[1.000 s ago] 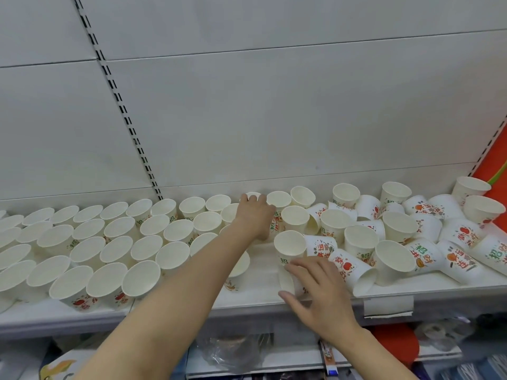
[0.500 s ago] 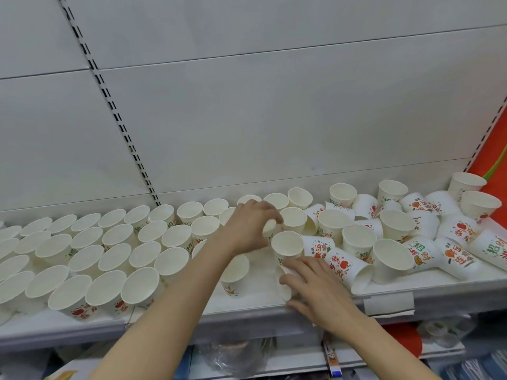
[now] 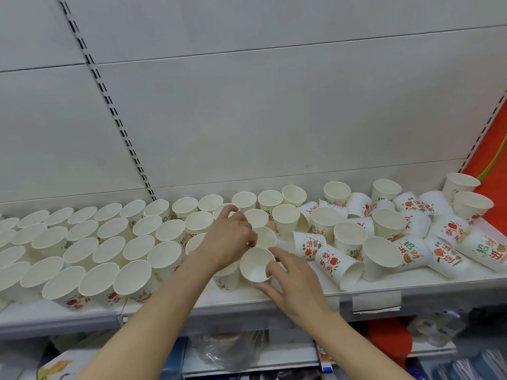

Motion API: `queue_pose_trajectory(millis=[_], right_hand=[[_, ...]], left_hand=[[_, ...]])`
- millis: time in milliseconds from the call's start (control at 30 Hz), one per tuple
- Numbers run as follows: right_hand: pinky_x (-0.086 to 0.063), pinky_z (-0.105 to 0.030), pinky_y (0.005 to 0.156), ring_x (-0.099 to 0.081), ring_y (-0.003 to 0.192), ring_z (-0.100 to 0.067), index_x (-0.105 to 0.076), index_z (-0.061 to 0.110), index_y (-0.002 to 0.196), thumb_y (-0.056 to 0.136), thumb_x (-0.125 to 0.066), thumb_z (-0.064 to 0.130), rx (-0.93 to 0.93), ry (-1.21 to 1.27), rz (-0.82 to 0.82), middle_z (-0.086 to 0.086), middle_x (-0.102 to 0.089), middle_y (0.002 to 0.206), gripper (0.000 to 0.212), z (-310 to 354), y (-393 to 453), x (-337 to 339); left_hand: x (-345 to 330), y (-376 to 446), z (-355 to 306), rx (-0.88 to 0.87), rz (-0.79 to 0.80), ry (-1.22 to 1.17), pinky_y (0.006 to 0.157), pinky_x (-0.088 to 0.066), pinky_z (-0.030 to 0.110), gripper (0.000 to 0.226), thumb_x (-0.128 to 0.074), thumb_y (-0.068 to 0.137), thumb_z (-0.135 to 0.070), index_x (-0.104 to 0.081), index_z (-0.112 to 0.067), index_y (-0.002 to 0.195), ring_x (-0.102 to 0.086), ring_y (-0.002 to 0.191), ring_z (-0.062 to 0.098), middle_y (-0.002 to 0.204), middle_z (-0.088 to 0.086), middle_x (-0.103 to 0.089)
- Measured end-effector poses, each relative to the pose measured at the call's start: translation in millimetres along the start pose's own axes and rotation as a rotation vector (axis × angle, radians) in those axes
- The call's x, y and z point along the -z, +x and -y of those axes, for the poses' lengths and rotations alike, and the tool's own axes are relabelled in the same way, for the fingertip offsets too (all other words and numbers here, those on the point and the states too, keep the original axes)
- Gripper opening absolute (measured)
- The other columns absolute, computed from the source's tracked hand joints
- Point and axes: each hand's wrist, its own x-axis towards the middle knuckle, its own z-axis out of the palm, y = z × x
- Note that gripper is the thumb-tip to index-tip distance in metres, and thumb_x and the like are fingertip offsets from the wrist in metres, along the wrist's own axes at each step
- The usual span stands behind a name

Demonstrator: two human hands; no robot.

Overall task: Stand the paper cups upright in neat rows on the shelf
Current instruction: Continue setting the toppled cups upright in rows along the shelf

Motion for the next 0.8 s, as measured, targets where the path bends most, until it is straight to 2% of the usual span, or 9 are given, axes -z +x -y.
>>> queue_pose_trajectory(millis=[100, 167, 267, 333, 433, 567, 667, 800], right_hand=[[-0.050, -0.034, 0.073, -0.060, 0.094, -0.028, -0.050, 0.018, 0.082, 0.080, -0.061, 0.052, -0.046, -0.012, 0.038, -0.008, -0.057, 0.126, 0.036, 2, 4, -4], [-0.051, -0.035, 0.077, -0.059, 0.100, -0.028, -0.055, 0.020, 0.090, 0.080, -0.058, 0.055, -0.056, -0.011, 0.035, -0.007, -0.056, 0.128, 0.037, 4, 5, -2], [-0.048, -0.034, 0.087, -0.055, 0.109, -0.022, -0.058, 0.022, 0.110, 0.083, -0.055, 0.057, -0.053, 0.039, -0.019, -0.003, -0.056, 0.128, 0.045, 1, 0, 12], [-0.046, -0.035, 0.089, -0.055, 0.108, -0.022, -0.062, 0.018, 0.110, 0.087, -0.059, 0.049, -0.025, 0.059, -0.105, -0.001, -0.059, 0.123, 0.039, -11, -13, 26], [-0.046, -0.036, 0.082, -0.057, 0.097, -0.023, -0.070, 0.013, 0.098, 0.086, -0.066, 0.032, -0.008, 0.002, -0.271, -0.001, -0.065, 0.105, 0.022, -38, -43, 50], [-0.040, -0.032, 0.072, -0.056, 0.082, -0.024, -0.070, 0.013, 0.086, 0.083, -0.068, 0.028, -0.092, -0.097, -0.325, 0.000, -0.065, 0.087, 0.016, -60, -73, 72], [-0.038, -0.030, 0.067, -0.053, 0.076, -0.022, -0.068, 0.013, 0.083, 0.082, -0.068, 0.030, -0.148, -0.113, -0.329, 0.002, -0.063, 0.080, 0.017, -65, -85, 73], [-0.041, -0.032, 0.069, -0.053, 0.077, -0.021, -0.068, 0.015, 0.085, 0.082, -0.067, 0.037, -0.219, -0.111, -0.315, 0.004, -0.062, 0.078, 0.023, -67, -93, 68]], left_hand=[[7, 0, -3, 0.079, 0.076, -0.007, 0.104, -0.023, 0.035, 0.024, -0.063, 0.076, -0.013, -0.073, -0.030, 0.088, -0.055, 0.108, 0.016, 0.098, -0.010, -0.072], [16, 4, -9, 0.175, 0.048, -0.053, 0.101, -0.026, 0.032, 0.033, -0.057, 0.080, -0.010, -0.071, -0.033, 0.100, -0.052, 0.112, 0.016, 0.110, -0.011, -0.069], [25, 17, -30, 0.318, -0.111, -0.214, 0.087, -0.041, 0.033, 0.025, -0.057, 0.086, -0.020, -0.070, -0.031, 0.104, -0.058, 0.102, 0.016, 0.105, -0.011, -0.070], [27, 32, -52, 0.464, -0.069, -0.339, 0.075, -0.047, 0.031, 0.017, -0.057, 0.086, -0.028, -0.071, -0.030, 0.097, -0.062, 0.095, 0.015, 0.097, -0.010, -0.071], [20, 63, -81, 0.589, 0.047, -0.286, 0.063, -0.043, 0.029, 0.020, -0.057, 0.085, -0.035, -0.071, -0.021, 0.086, -0.064, 0.087, 0.024, 0.086, 0.000, -0.070], [10, 93, -105, 0.705, 0.160, -0.214, 0.067, -0.037, 0.028, 0.030, -0.057, 0.088, -0.044, -0.064, -0.016, 0.098, -0.064, 0.095, 0.025, 0.098, 0.003, -0.067], [3, 102, -112, 0.754, 0.213, -0.212, 0.068, -0.038, 0.027, 0.019, -0.062, 0.085, -0.038, -0.061, -0.021, 0.094, -0.064, 0.096, 0.023, 0.101, 0.001, -0.068], [3, 106, -108, 0.827, 0.248, -0.375, 0.073, -0.043, 0.027, 0.022, -0.068, 0.079, -0.032, -0.058, -0.021, 0.094, -0.063, 0.097, 0.022, 0.099, -0.001, -0.065]])
